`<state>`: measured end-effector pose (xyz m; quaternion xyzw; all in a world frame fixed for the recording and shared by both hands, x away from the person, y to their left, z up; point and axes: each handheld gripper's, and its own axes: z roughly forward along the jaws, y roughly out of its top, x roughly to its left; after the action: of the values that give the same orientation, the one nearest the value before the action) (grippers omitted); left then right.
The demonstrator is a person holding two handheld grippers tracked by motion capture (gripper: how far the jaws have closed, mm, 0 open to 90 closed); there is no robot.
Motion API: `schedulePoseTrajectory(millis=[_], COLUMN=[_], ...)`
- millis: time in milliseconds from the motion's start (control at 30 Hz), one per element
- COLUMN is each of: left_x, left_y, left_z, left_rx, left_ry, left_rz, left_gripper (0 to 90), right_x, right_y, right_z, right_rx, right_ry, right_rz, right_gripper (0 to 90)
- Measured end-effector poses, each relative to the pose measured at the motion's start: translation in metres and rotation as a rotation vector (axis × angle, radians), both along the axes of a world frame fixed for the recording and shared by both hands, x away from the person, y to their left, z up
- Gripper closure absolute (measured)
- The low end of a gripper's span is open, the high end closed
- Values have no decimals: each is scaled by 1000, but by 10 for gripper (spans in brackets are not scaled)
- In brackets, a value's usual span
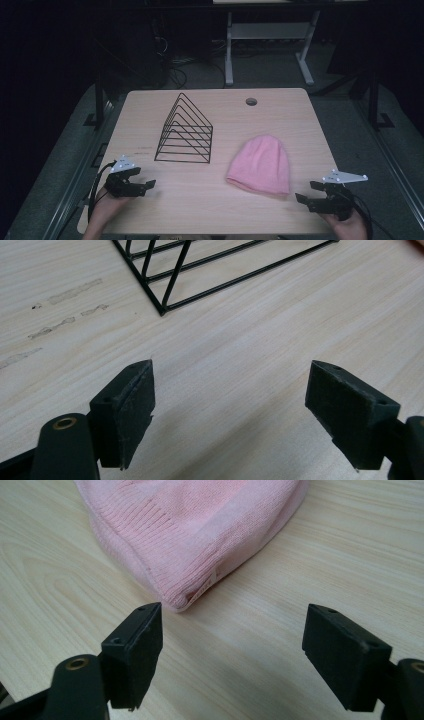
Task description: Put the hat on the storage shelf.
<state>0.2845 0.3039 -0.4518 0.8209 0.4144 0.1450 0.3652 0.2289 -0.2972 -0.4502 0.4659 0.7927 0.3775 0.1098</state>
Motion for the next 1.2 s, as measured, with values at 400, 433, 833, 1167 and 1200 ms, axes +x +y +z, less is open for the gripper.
schedulePoseTrajectory(millis=[400, 433, 833, 1167, 1200], left_x=[-3, -3, -2, -3, -3], left_y=[-2, -2, -1, -3, -4], left_z=[1, 1, 3, 3, 3], left_rx=[6, 0, -20, -31, -34], left_ry=[2, 2, -12, -8, -9], left_rz=[-24, -24, -8, -7, -7], left_gripper=[200, 200, 200, 200, 200], right_x=[1, 1, 18, 54, 56], right_y=[7, 9, 12, 24, 25], right_z=[1, 2, 32, 53, 55], right_rx=[3, 1, 40, -4, -1], right_ry=[6, 8, -11, 30, 28], right_rz=[16, 22, 61, 99, 100], right_gripper=[205, 202, 173, 167, 167])
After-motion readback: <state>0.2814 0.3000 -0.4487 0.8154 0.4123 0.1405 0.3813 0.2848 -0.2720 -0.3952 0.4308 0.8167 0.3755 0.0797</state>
